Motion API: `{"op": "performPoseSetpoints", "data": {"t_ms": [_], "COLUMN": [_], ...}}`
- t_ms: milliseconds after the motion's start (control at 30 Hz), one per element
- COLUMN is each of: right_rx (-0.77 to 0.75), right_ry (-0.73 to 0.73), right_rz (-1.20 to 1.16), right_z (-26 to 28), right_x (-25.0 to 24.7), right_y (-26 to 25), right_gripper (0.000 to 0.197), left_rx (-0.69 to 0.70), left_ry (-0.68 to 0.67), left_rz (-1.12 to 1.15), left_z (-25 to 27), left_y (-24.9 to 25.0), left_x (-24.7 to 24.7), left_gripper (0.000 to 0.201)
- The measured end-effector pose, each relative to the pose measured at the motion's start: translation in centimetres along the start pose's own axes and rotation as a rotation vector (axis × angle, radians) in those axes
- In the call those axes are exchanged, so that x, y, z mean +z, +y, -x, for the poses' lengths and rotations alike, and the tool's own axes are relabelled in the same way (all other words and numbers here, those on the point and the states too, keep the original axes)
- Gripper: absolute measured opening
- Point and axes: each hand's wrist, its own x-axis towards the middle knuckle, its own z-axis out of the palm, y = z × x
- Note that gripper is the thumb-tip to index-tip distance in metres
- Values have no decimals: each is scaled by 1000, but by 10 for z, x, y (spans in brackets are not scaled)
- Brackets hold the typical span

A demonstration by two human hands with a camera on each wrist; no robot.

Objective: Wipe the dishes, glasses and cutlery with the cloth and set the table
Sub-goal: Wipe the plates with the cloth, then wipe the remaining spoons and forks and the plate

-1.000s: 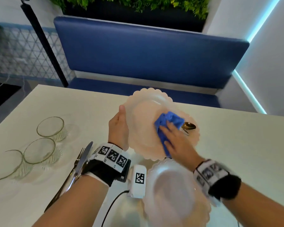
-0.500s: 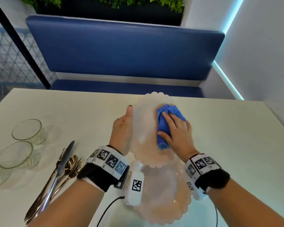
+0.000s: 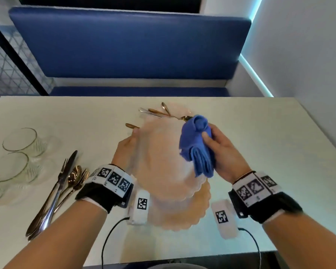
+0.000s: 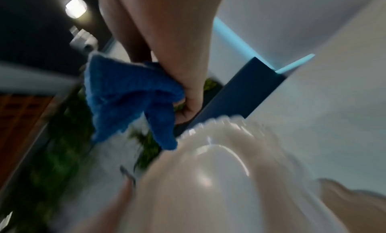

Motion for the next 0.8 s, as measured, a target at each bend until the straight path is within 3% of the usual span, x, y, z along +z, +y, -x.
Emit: {"op": "performPoseSetpoints", "data": {"t_ms": [67,133,200,267,333,367,400,467,500,533,567,600,633,667,700,733,767,800], "right_rx": [8,-4,-10,-18,-21,-2,-71,-120,-50,-123,-124,-159,-211,-332,-601,-451,-238,-46], "right_ry": [89,129,178,247,464,533,488,479,495,444,489,669,676,620,816,767,554,532], "right_rz": [-240,-373,-395,-127,398,437,662,766,638,656,482,372,323,105,135,30,-91,-96], "right_z": [-3,-5,-4,-4,-15,-21,-22,-31,-37,-41,-44,-54,-51,-58,-64,-57,-56,-59], "right_x": [-18,-34,-41,-42,-43,-42,-44,-47,-46,-49,-42,-41,-30,-31,-44,-38,-27,-24], "right_y": [-16,-24,-31,-35,-29,-27,-18,-10,-8,-2,-5,2,-3,3,13,13,6,12], "right_gripper": [58,87,86,68,56,57,59,56,49,39,24,23,33,39,38,31,18,14], "left_rx": [40,36,-4,-35,-23,-7,23,72,79,88,111,136,174,223,278,339,383,399], "left_ry": [-23,-44,-65,-68,-47,-32,-21,-56,-79,-94,-93,-83,-57,-18,23,59,79,73], "left_rz": [-180,-179,-141,-138,-216,-317,-440,-647,-716,-758,-783,-803,-824,-853,-890,-930,-981,-1047], "left_z": [7,12,18,18,14,13,10,3,-1,-8,-17,-28,-40,-53,-67,-80,-94,-109], "left_y": [-8,-20,-34,-52,-67,-70,-74,-78,-76,-75,-71,-66,-59,-50,-40,-30,-20,-13], "left_x": [-2,1,6,13,17,18,18,15,13,11,8,5,3,2,1,0,0,0], "left_gripper": [56,48,46,45,44,44,44,43,41,39,36,34,32,31,31,30,31,33]}}
